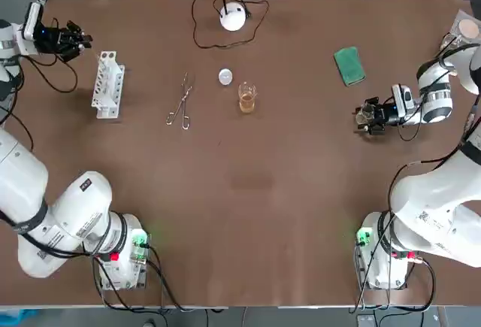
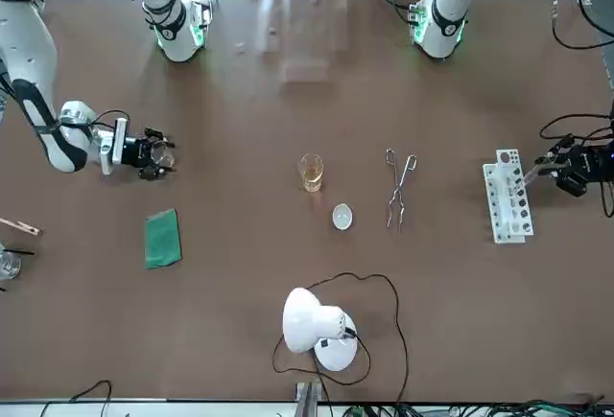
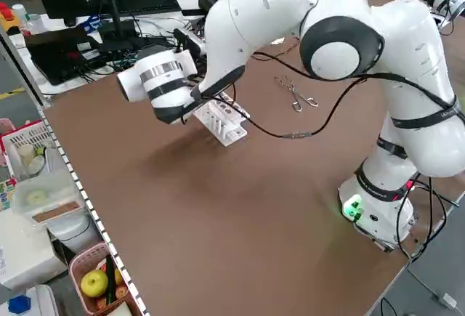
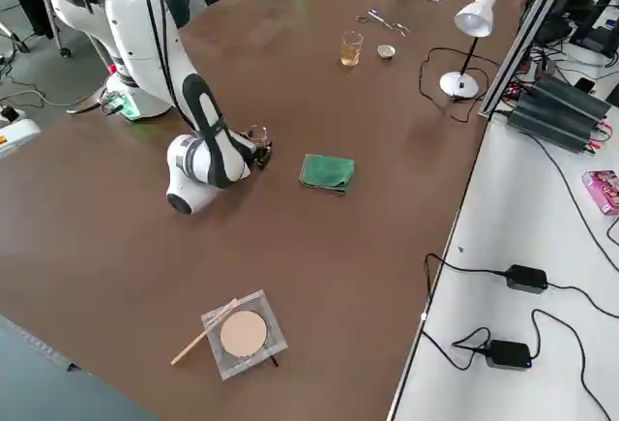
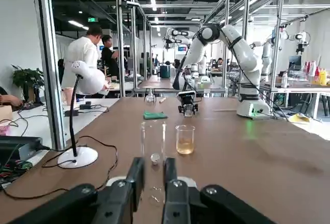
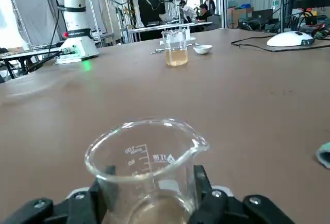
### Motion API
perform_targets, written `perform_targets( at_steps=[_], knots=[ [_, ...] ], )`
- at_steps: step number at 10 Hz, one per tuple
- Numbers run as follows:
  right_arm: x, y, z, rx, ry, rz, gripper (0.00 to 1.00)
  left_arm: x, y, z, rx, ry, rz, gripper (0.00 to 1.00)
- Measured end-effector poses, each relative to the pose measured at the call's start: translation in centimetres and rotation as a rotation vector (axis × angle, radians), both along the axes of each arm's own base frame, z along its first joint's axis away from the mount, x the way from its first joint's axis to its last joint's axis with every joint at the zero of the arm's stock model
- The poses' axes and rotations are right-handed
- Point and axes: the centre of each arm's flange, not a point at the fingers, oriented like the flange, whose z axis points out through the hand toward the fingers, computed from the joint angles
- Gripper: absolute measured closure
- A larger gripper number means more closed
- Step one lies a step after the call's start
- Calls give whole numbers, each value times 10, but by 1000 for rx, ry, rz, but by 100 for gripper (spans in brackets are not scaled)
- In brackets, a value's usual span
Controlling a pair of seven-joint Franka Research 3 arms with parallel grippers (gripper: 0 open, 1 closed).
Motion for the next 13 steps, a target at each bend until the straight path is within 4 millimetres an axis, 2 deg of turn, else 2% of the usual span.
perform_targets(
  at_steps=[2, 5, 7, 8, 10, 13],
  knots=[
    [0, 0, 0, 0, 0, -1, 43, 17, -36, 1, 10, 25, -62, 79],
    [0, 0, -1, 0, 1, -1, 51, 47, -97, 3, 66, 56, -120, 79],
    [0, 0, -1, 0, 1, -1, 62, 63, -148, 2, 102, 102, -155, 79],
    [0, 0, -1, 1, 0, -1, 62, 70, -176, 1, 123, 101, -162, 79],
    [2, 3, 0, 10, -2, -11, 62, 74, -229, 7, 142, 93, -182, 79],
    [12, 21, 4, 52, -9, -25, 62, 68, -293, 15, 189, 82, -183, 79]
  ],
)
